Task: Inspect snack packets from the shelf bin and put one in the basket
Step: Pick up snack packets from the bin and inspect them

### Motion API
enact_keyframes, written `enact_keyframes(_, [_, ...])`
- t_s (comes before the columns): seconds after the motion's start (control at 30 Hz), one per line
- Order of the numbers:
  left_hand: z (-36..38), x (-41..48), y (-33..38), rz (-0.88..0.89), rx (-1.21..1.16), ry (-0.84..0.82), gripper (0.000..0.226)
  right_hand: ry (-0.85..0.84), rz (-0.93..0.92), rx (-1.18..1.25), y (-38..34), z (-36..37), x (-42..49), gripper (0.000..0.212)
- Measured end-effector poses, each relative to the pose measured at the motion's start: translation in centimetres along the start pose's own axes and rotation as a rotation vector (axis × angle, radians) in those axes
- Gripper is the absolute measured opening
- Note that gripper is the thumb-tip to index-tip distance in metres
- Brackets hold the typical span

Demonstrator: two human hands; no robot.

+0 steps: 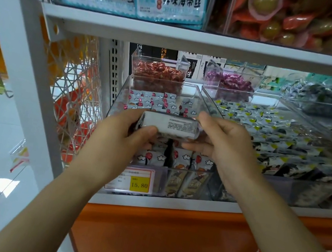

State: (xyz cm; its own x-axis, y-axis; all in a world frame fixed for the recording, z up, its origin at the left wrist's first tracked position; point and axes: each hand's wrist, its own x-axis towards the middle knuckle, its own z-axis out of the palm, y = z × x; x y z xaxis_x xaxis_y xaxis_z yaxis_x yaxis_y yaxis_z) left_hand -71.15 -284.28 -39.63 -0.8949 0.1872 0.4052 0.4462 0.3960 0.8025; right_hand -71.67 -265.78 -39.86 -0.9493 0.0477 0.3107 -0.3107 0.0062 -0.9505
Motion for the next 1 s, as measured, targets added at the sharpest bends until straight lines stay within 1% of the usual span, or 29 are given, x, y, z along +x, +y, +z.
enact_keyframes(0.03, [0.0,0.0,0.0,-0.026,-0.054,0.026,0.02,-0.044,-0.034,-0.028,0.0,0.2,-0.1,0.012])
enact_keyframes(0.07, [0.1,0.1,-0.1,-0.052,-0.098,0.048,0.021,-0.082,-0.071,-0.096,0.1,0.3,-0.2,0.014])
enact_keyframes(0.13, [0.2,0.2,-0.1,-0.09,-0.133,0.072,0.019,-0.113,-0.125,-0.206,0.4,0.6,-0.3,0.028])
enact_keyframes(0.17, [0.3,0.2,0.0,-0.098,-0.129,0.082,0.016,-0.097,-0.138,-0.222,0.4,0.8,-0.2,0.03])
enact_keyframes(0.2, [0.3,0.2,0.1,-0.101,-0.096,0.094,0.014,-0.07,-0.149,-0.221,0.3,0.9,-0.1,0.028])
enact_keyframes(0.23, [0.3,0.3,0.1,-0.101,-0.021,0.111,0.02,-0.025,-0.157,-0.221,0.2,1.0,0.0,0.023])
enact_keyframes(0.3, [0.1,0.5,-0.2,-0.08,0.199,0.161,0.046,0.085,-0.172,-0.253,0.1,0.9,0.4,0.014])
enact_keyframes(0.37, [-0.2,0.8,-0.4,-0.028,0.348,0.178,0.057,0.169,-0.196,-0.336,-0.1,0.9,0.8,0.012])
enact_keyframes(0.43, [-0.2,1.6,-0.7,0.0,0.438,0.102,0.058,0.215,-0.22,-0.375,-0.4,1.0,1.3,0.01])
enact_keyframes(0.5, [0.4,3.3,-1.4,-0.04,0.556,-0.022,0.06,0.245,-0.223,-0.408,-0.4,1.0,1.8,0.02])
enact_keyframes(0.57, [1.1,5.7,-2.1,-0.087,0.692,-0.126,0.06,0.266,-0.218,-0.424,-0.5,1.1,2.5,0.02])
enact_keyframes(0.63, [1.8,8.0,-2.7,-0.142,0.778,-0.185,0.059,0.29,-0.218,-0.409,-0.4,1.1,3.1,0.021])
enact_keyframes(0.77, [2.4,9.8,-3.7,-0.295,0.955,-0.281,0.067,0.303,-0.232,-0.406,-0.2,1.5,4.6,0.023])
enact_keyframes(0.83, [2.5,9.6,-4.0,-0.315,0.986,-0.309,0.069,0.268,-0.23,-0.432,-0.1,2.2,6.0,0.025])
enact_keyframes(0.93, [2.4,8.9,-4.2,-0.292,0.964,-0.326,0.068,0.214,-0.226,-0.478,0.1,3.8,8.9,0.026])
enact_keyframes(1.0, [2.1,8.5,-4.0,-0.284,0.966,-0.346,0.065,0.164,-0.218,-0.5,0.3,5.3,10.8,0.018])
